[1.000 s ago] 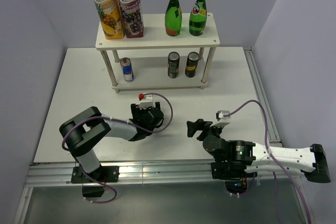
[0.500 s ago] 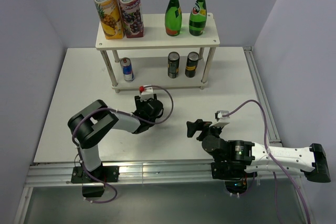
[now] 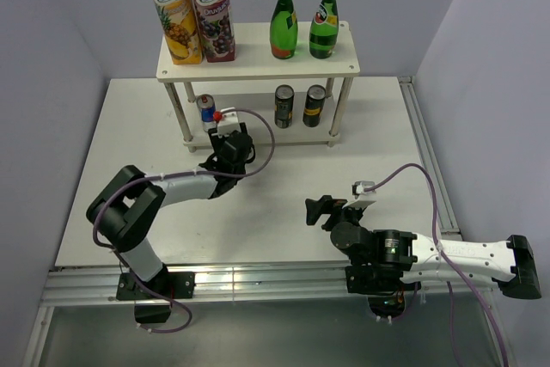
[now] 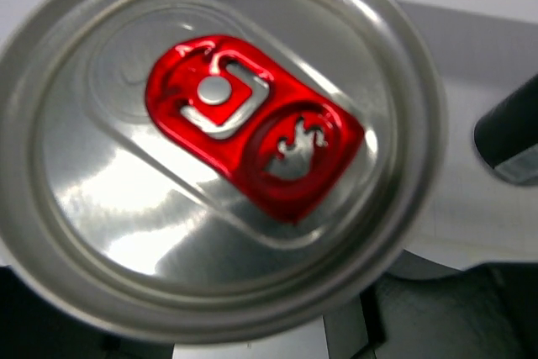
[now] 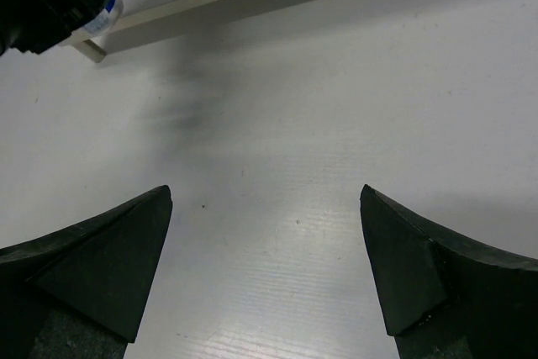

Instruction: Place and organize the beverage onto the shelf

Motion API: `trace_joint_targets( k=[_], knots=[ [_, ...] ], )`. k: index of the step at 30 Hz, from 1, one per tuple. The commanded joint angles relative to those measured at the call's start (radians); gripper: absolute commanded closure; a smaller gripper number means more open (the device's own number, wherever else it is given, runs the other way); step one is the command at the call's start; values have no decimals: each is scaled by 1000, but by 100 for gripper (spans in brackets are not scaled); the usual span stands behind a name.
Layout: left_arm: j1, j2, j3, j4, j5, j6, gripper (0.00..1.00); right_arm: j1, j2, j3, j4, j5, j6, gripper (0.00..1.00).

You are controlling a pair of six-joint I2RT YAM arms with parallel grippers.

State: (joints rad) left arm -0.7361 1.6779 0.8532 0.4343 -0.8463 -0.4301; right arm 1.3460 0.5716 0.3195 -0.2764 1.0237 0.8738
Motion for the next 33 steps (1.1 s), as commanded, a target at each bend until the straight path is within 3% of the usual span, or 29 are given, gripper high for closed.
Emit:
trace_joint_targets(
  k=[1,12,20,23,26,27,30,33],
  knots=[
    [38,3,81,61,53,50,100,8,-9,4,23,33,5,0],
    [141,209,315,38,99,85,100,8,-12,3,22,32,4,0],
    [181,246,345,17,92,70,100,8,-9,4,23,35,4,0],
    [182,240,337,20,90,73,87,8,-3,6,25,35,1,0],
    [185,230,316,29,102,77,66,8,5,9,23,33,4,0],
    [184,224,311,29,105,74,52,8,4,9,23,36,4,0],
    [184,214,287,35,119,70,32,8,5,9,25,36,4,0],
    [184,198,264,34,121,59,22,8,8,9,23,38,5,0]
  ],
)
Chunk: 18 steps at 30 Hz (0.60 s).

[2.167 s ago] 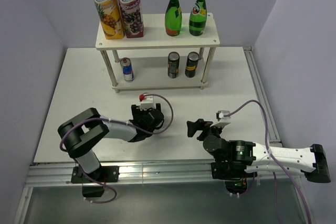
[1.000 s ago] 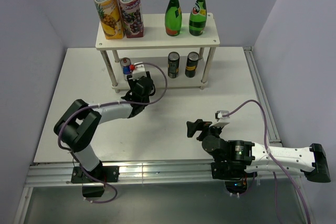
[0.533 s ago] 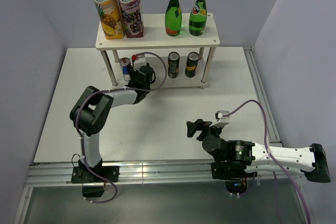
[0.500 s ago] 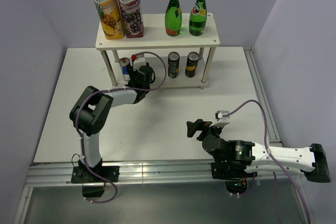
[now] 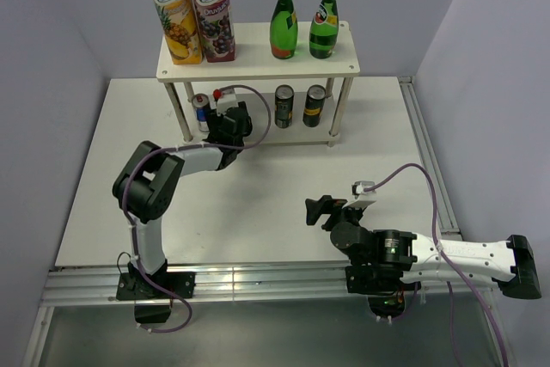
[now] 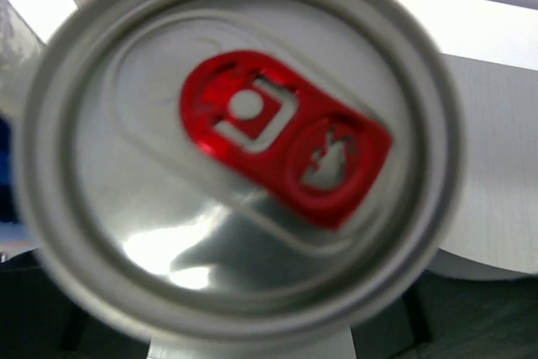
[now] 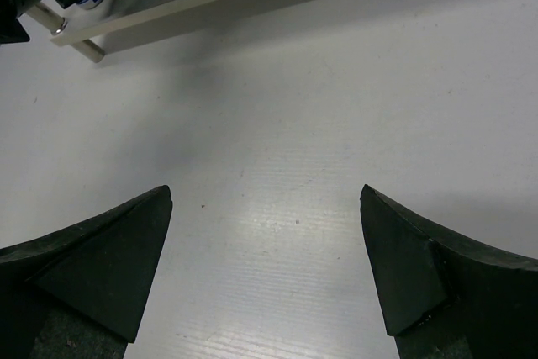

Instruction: Place and organize the beverage onto the shelf

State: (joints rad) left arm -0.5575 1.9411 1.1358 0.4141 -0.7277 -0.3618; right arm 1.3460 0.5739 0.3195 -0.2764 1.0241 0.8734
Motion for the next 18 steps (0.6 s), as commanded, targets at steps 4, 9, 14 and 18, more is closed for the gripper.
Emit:
trace_joint_targets(
  k=[4,9,14,18],
  knots=[
    [4,-93,-48,49,19,-26,18,8,7,10,20,39,7,0],
    [-22,-152,-100,31,16,-55,17,8,6,10,17,44,10,0],
    [-64,-211,-160,-18,4,-94,16,8,1,10,11,47,18,0],
    [-120,-298,-221,-99,-10,-172,15,8,-5,12,-3,56,30,0]
  ],
)
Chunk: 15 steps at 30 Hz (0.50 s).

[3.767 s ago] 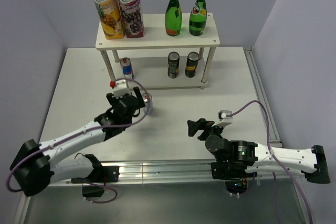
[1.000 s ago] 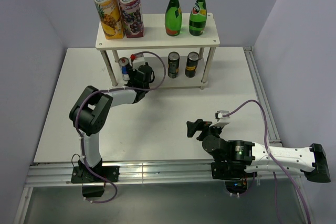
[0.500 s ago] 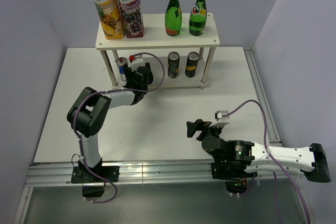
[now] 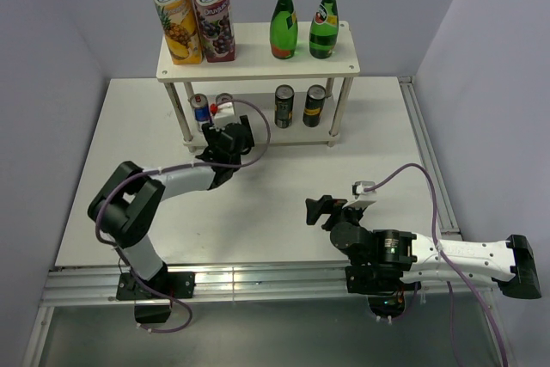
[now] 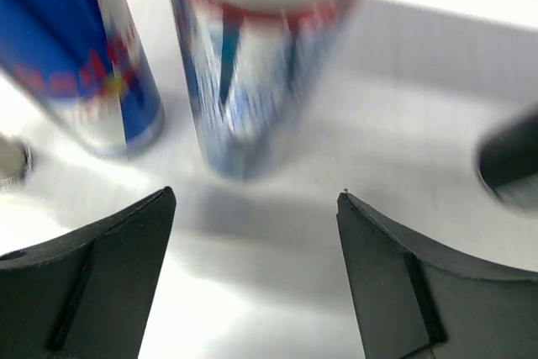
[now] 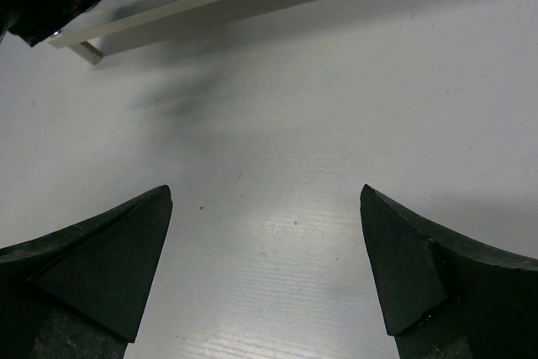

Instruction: Place and organize the beverage onto the shelf

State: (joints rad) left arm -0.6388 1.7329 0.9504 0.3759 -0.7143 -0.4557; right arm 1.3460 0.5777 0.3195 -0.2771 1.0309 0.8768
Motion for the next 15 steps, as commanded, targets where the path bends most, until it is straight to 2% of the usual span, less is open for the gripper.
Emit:
trace_joint_targets(
  k=[1,4,8,11,13,15],
  knots=[
    [-50,-111,-67,-92,-25,-98,16,7,-13,10,-5,49,27,0],
    [-114,-237,-166,-182,-36,-141,17,7,-15,12,-17,58,45,0],
    [-272,-496,-272,-362,-80,-221,18,8,-21,12,12,48,27,0],
    [-366,-666,-279,-532,-112,-225,14,8,-15,78,-11,20,-9,3],
    [-398,-737,-237,-642,-135,-218,14,10,-9,146,-57,24,-1,3],
    [-426,-824,-191,-698,-132,-195,14,12,-3,258,-56,24,-59,3]
  ],
)
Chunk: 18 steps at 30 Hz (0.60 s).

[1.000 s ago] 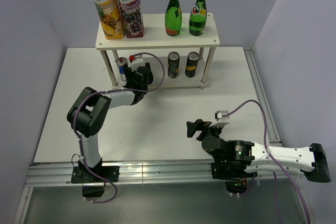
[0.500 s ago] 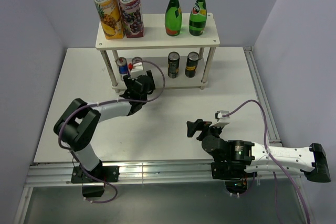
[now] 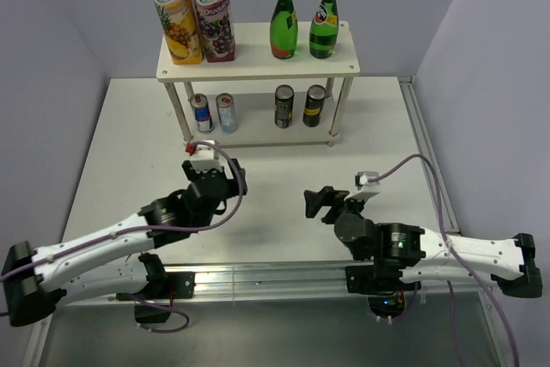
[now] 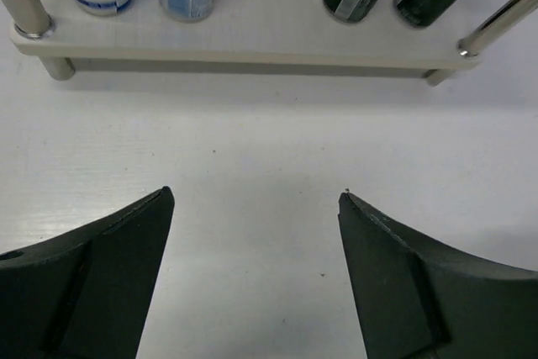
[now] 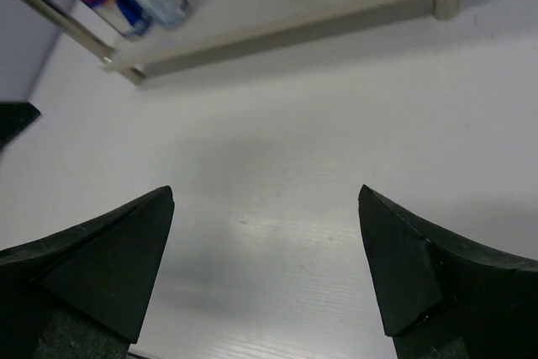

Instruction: Place and organize the beverage onto the shelf

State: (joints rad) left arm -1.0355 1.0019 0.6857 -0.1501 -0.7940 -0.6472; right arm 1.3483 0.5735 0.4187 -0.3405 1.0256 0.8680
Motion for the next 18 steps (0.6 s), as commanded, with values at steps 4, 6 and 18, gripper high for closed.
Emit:
trace_joint_targets(
  k=[4,6,18],
  knots=[
    [-51,-224,188,-213,-8,70,6,11,60,409,35,31,-317,3],
    [-51,-279,213,-207,-19,125,3,11,80,483,72,2,-420,3],
    [-60,-329,275,-206,-47,175,2,12,105,628,110,-39,-626,2]
  ],
)
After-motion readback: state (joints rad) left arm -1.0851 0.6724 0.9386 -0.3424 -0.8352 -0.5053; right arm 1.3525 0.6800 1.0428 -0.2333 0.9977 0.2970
